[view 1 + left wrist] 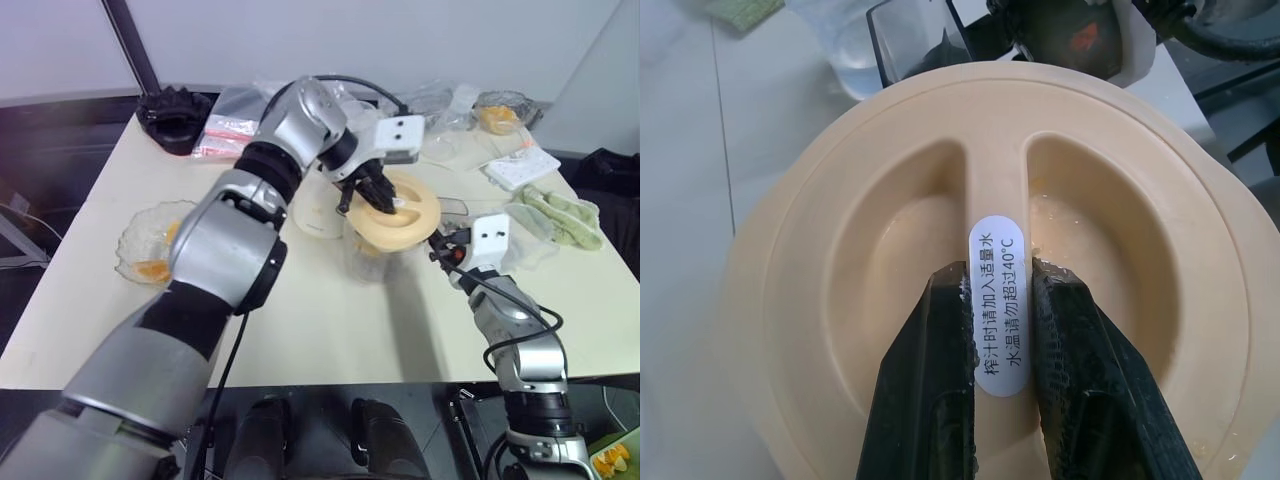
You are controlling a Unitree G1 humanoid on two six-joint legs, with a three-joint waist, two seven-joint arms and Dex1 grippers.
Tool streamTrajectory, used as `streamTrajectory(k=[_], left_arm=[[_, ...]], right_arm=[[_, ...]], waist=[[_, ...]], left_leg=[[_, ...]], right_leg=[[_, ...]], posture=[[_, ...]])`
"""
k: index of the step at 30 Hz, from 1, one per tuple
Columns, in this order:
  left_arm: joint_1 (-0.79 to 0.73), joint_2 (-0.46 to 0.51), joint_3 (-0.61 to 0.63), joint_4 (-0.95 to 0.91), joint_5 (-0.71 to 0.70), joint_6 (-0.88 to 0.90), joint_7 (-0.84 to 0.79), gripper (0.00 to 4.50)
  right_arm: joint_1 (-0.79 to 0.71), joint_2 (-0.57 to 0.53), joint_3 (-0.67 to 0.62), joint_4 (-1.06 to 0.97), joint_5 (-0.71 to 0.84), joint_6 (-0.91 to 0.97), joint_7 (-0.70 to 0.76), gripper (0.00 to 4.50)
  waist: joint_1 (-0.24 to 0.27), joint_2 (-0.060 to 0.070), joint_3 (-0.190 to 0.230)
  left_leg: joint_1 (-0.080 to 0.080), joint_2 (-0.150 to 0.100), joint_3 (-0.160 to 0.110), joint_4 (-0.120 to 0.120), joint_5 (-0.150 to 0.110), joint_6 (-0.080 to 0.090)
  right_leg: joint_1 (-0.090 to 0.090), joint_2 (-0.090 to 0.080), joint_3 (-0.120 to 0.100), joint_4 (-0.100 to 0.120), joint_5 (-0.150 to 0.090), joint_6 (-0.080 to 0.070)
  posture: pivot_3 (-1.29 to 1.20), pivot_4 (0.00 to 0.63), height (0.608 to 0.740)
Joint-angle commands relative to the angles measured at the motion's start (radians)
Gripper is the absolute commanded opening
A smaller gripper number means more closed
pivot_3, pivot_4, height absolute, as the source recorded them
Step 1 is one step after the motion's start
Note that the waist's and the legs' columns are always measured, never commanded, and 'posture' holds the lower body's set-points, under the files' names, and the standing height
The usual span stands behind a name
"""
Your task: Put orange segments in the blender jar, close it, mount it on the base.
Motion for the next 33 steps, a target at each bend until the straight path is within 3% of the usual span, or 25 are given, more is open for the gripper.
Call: streamTrajectory(k=[1, 9, 16, 23, 33], left_arm=[[0.044, -0.027, -0.035, 0.028, 0.039, 0.102, 0.156, 0.23], [0.061, -0.054, -0.022, 0.013, 0.022, 0.249, 0.270, 0.23], [0.074, -0.045, -0.033, -0.006, 0.017, 0.205, 0.196, 0.23], [0.027, -0.014, -0.001, -0.010, -0.028, 0.206, 0.173, 3.68], [-0.224, 0.059, 0.171, -0.025, -0.199, 0.279, 0.168, 3.68]], right_arm=[[0.003, 0.006, 0.018, -0.050, -0.003, -0.014, 0.021, 0.92], [-0.006, 0.007, 0.008, -0.037, -0.001, -0.008, 0.035, 0.92], [-0.008, -0.002, 0.004, -0.028, 0.003, -0.004, 0.047, 0.92], [-0.010, 0.001, -0.001, -0.014, 0.009, -0.004, 0.056, 0.92], [-0.011, -0.011, -0.005, 0.042, -0.002, -0.029, 0.078, 0.92]], waist=[[0.001, 0.000, 0.000], [0.001, 0.005, -0.004], [0.001, 0.010, -0.009], [-0.008, 0.011, -0.009], [-0.011, 0.007, -0.005]], left_leg=[[0.000, 0.000, 0.000, 0.000, 0.000, 0.000], [0.009, 0.000, -0.001, 0.000, 0.000, 0.000], [0.010, 0.001, -0.002, 0.000, 0.000, 0.000], [0.008, 0.001, -0.001, -0.002, -0.002, 0.003], [-0.009, -0.001, 0.001, -0.002, -0.003, 0.005]], right_leg=[[0.000, 0.000, 0.000, 0.000, 0.000, 0.000], [0.010, -0.001, 0.000, -0.002, -0.001, 0.001], [0.014, -0.002, 0.000, -0.008, -0.001, 0.001], [0.012, -0.001, 0.000, -0.012, 0.000, 0.000], [-0.009, 0.002, 0.002, 0.000, -0.002, 0.006]], posture=[[0.00, 0.150, 0.740], [0.00, 0.150, 0.740], [0.00, 0.150, 0.740], [0.00, 0.150, 0.740], [0.00, 0.150, 0.740]])
